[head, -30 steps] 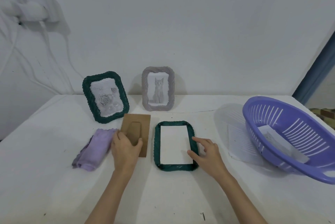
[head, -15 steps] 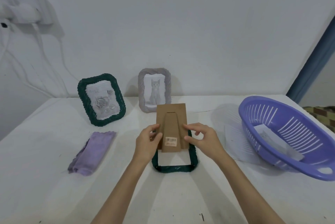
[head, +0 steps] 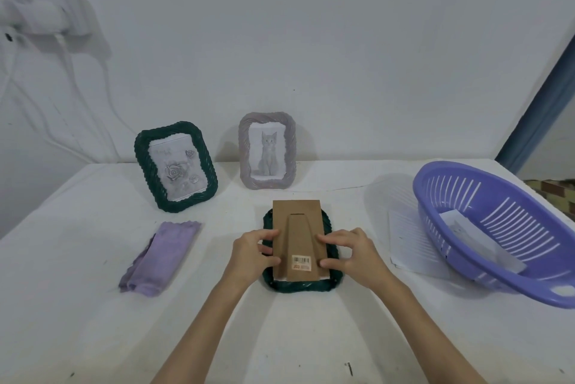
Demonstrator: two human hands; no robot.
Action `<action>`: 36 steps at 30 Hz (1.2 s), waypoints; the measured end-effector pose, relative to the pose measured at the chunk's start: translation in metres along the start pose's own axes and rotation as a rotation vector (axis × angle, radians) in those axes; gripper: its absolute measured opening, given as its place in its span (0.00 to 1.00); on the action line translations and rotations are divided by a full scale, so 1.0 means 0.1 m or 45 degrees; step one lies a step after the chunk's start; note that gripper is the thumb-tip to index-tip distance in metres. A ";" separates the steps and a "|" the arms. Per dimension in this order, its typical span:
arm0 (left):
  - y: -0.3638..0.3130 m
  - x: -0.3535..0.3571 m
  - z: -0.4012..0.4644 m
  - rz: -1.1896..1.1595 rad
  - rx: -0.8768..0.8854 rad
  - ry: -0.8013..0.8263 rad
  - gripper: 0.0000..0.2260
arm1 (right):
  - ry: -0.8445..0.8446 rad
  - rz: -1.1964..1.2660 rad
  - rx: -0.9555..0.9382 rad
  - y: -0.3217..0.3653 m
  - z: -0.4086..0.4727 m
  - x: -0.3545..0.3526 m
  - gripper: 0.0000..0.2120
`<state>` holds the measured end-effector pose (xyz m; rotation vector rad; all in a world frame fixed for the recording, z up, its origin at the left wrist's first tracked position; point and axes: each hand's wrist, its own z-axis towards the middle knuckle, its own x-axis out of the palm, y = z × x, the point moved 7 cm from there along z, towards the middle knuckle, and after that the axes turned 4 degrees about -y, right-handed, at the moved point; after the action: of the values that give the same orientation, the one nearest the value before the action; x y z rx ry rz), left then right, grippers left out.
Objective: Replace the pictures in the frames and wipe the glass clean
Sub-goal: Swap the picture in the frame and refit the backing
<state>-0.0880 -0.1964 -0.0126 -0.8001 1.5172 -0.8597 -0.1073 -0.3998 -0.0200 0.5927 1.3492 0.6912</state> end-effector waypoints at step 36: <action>-0.01 -0.03 0.36 0.340 0.096 -0.100 0.11 | -0.033 -0.104 0.034 -0.06 0.27 -0.09 0.15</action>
<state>-0.0520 -0.1975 -0.0125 -0.5544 1.4732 -0.6750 -0.0809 -0.4102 -0.0152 0.5631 1.3531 0.5982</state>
